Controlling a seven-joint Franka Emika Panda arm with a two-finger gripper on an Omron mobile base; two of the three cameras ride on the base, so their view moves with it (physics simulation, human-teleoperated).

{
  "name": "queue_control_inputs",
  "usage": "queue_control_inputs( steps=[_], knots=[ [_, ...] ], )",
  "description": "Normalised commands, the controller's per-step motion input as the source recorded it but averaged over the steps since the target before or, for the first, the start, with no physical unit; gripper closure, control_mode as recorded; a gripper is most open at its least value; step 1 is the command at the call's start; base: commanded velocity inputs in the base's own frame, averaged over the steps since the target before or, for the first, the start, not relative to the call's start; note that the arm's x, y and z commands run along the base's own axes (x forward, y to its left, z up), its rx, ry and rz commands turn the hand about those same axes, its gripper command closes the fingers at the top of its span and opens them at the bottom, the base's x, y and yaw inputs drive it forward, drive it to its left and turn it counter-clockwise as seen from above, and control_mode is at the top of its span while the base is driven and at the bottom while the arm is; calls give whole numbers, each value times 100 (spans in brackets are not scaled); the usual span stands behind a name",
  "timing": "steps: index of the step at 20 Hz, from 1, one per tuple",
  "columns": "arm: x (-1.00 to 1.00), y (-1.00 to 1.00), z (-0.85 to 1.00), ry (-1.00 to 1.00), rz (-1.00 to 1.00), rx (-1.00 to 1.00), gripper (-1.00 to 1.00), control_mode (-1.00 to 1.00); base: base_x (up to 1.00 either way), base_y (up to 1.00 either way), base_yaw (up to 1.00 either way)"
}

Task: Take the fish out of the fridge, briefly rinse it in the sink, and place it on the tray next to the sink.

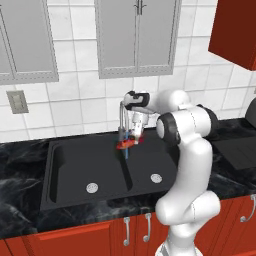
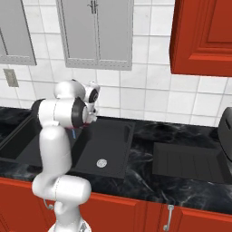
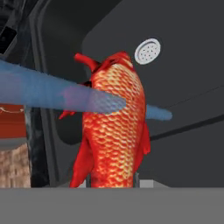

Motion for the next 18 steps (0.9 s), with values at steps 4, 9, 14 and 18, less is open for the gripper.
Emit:
queue_control_inputs(
  steps=[4,9,14,18],
  knots=[
    [-100,1,14,-21,0,-1,100,-100,0,0,0],
    [-100,0,83,-68,-4,-22,100,-100,0,0,0],
    [-95,-34,70,-74,-8,-34,100,-100,0,0,0],
    [-51,-100,60,-58,-10,-7,100,-100,0,0,0]
  ],
)
